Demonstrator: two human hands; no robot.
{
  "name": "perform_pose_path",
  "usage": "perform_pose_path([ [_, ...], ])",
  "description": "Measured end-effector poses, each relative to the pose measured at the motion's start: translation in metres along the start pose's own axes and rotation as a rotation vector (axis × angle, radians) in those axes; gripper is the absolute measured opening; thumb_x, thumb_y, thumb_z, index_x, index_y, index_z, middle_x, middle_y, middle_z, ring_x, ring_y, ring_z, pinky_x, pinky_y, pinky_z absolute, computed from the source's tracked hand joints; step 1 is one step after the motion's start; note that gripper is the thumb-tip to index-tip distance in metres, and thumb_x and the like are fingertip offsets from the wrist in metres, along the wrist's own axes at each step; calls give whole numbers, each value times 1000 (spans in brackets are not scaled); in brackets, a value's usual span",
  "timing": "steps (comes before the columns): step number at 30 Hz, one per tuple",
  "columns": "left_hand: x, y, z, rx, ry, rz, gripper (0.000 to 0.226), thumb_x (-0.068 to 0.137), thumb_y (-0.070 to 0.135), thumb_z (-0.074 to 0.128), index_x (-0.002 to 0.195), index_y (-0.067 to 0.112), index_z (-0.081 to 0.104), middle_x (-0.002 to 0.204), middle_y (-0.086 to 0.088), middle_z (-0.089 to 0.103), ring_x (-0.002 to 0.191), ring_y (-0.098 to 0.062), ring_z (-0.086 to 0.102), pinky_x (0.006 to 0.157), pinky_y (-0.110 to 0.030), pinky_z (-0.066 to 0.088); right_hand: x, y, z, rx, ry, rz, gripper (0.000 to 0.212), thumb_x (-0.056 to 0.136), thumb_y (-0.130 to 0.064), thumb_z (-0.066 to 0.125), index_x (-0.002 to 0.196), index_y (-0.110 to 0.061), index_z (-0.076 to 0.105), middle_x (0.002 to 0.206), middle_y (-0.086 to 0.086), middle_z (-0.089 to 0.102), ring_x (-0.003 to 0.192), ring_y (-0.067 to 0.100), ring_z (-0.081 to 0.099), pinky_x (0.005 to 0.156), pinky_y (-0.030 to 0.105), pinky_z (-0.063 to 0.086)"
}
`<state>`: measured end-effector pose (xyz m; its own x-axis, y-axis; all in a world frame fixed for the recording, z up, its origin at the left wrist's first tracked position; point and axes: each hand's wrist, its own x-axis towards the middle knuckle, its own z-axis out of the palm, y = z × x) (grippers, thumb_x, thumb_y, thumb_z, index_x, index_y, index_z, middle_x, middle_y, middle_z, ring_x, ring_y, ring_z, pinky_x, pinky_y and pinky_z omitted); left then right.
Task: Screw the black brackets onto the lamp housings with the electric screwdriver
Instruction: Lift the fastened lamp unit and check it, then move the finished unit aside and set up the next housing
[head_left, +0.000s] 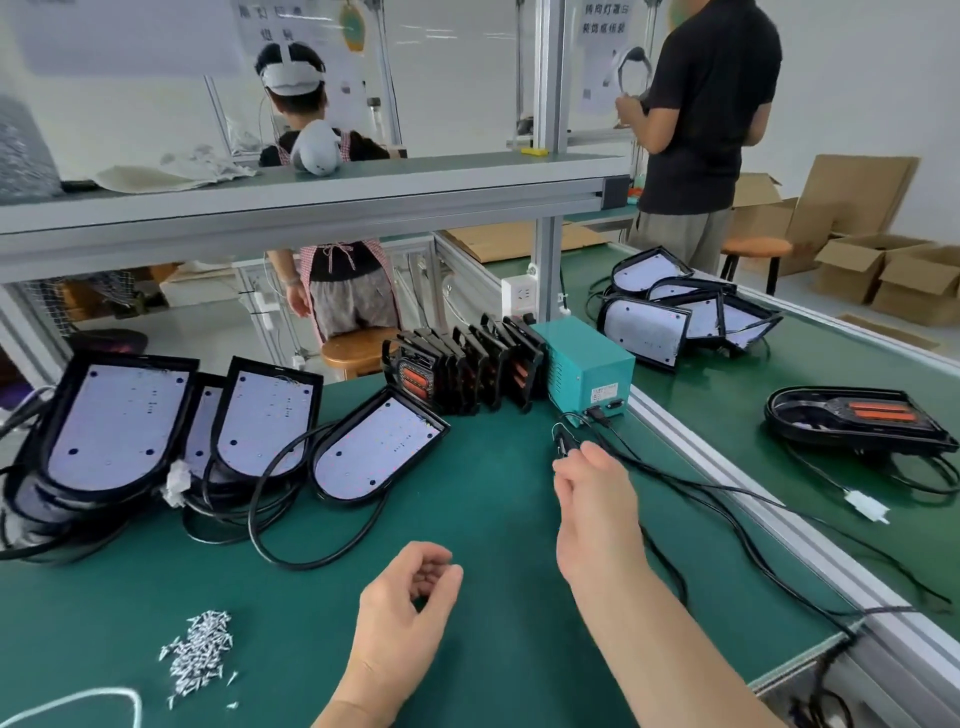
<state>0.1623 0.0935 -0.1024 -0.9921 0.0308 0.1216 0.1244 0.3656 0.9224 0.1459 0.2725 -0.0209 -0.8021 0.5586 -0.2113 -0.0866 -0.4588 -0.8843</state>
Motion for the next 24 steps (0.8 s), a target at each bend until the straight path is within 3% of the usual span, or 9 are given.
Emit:
perform_pose_path([
  [2,-1,2,0,11,-2,8,10,89,15,71,90,25,69,86,14,71,80,-6,64,75,-10,47,-9,25,14,-17,-70,105,51,87,14,40,71,-30,22,74,-10,19,61,7,20,60,36,6],
  [4,0,3,-1,25,5,28,11,89,14,71,90,24,68,86,17,70,79,-5,63,74,-9,46,-13,51,21,-62,-127,118,43,85,8,48,76,-32,35,78,-11,29,67,3,31,63,29,13],
  [6,1,3,-1,41,14,35,12,89,13,70,90,25,68,85,20,69,79,-3,63,73,-8,45,-14,71,26,-54,-138,173,32,87,2,55,103,-26,52,99,-7,48,92,11,51,85,30,31],
  [9,3,3,-1,68,17,13,15,90,12,68,88,27,68,82,21,69,81,0,63,73,-7,44,-18,90,30,-142,-132,151,43,94,5,51,131,-18,49,126,-3,52,121,15,52,97,29,33],
  [13,18,-3,-14,305,239,102,14,89,8,68,86,22,68,88,14,64,86,-7,54,78,-15,41,-18,109,25,-401,-211,-107,41,94,10,49,124,-18,52,123,-2,56,113,3,58,89,11,43],
  [16,48,-7,-43,553,497,146,16,84,10,73,99,14,70,105,1,65,101,-25,49,89,-38,42,-18,117,25,-540,-273,-244,42,93,9,50,119,-24,51,119,-6,55,105,-10,55,86,7,43],
  [18,68,-11,-62,701,453,121,34,86,23,74,117,15,65,120,-1,63,117,-28,50,99,-42,37,-18,119,27,-580,-298,-283,43,92,9,50,118,-25,51,118,-9,55,106,-10,53,86,8,42],
  [20,82,-17,-73,847,295,129,51,88,41,69,133,21,56,134,4,57,130,-22,44,107,-39,31,-19,120,29,-610,-318,-306,44,91,10,50,120,-23,52,118,-10,55,110,-6,54,86,9,42],
  [24,98,-28,-78,1043,69,191,51,89,57,57,132,29,52,135,8,50,132,-16,39,110,-34,26,-17,121,29,-624,-325,-336,43,90,11,51,123,-17,54,118,-9,55,112,3,57,85,10,43],
])
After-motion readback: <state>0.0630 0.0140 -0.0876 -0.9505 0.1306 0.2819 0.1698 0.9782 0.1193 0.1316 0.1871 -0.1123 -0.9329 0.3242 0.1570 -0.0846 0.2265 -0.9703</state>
